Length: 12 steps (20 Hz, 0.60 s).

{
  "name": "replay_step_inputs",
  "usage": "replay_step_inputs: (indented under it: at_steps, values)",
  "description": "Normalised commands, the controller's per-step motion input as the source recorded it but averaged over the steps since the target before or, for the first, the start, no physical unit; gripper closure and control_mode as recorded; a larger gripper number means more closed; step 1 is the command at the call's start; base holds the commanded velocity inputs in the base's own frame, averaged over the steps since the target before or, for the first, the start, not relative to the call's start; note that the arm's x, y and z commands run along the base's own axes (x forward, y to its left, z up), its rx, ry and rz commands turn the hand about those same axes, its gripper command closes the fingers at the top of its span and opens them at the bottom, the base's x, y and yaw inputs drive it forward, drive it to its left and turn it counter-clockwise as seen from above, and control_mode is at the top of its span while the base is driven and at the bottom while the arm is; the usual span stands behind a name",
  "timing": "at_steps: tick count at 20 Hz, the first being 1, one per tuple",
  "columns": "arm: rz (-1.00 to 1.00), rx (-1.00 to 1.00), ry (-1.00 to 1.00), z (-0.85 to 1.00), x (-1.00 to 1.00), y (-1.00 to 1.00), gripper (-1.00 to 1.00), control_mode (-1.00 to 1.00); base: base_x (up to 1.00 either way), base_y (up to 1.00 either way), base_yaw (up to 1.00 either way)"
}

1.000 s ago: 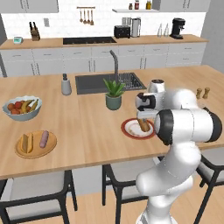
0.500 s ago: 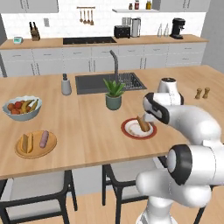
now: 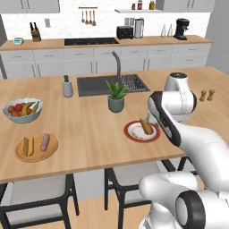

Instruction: Place one bun and one sausage from the bowl on each plate.

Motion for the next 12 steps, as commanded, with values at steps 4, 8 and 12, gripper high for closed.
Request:
replay_step_inputs:
  at_steps: [4, 8, 12]
  values:
    - [0.0, 0.0, -0.01, 0.43, -0.66, 0.18, -1.0, -1.0, 0.0, 0.0, 0.0]
    - [0.0, 0.0, -0.03, 0.35, -0.55, 0.06, -1.0, -1.0, 0.0, 0.0, 0.0]
    - [0.0, 0.0, -0.02, 0.13, -0.29, 0.01, -1.0, 1.0, -0.41, 0.0, 0.0]
